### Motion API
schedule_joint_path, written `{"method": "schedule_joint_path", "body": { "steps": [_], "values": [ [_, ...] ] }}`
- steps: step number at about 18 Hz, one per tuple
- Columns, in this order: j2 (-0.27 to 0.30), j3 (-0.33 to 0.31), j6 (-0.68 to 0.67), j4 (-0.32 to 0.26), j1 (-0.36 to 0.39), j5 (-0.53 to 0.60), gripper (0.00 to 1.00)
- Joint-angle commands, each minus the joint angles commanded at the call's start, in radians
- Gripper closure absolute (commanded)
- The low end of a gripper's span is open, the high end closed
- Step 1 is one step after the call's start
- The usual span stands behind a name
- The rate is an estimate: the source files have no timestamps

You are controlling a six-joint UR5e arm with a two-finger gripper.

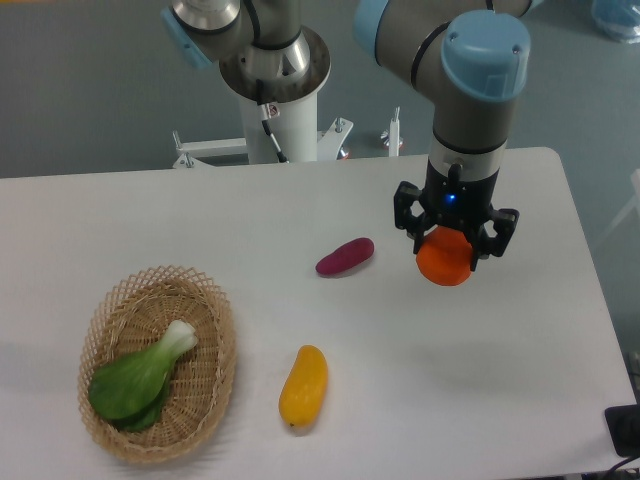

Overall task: Place the orange on the table
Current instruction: 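Carry the held orange down and toward the purple sweet potato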

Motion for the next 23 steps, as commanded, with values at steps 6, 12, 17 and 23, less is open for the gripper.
{"method": "schedule_joint_path", "body": {
  "steps": [6, 12, 17, 23],
  "values": [
    [0.005, -0.028, -0.009, 0.003, 0.0, 0.0, 0.33],
    [-0.003, -0.051, -0.092, 0.044, -0.011, 0.0, 0.33],
    [-0.002, -0.179, -0.175, 0.253, -0.038, 0.008, 0.33],
    [-0.057, -0.23, -0.21, 0.348, -0.099, 0.084, 0.33]
  ]
}}
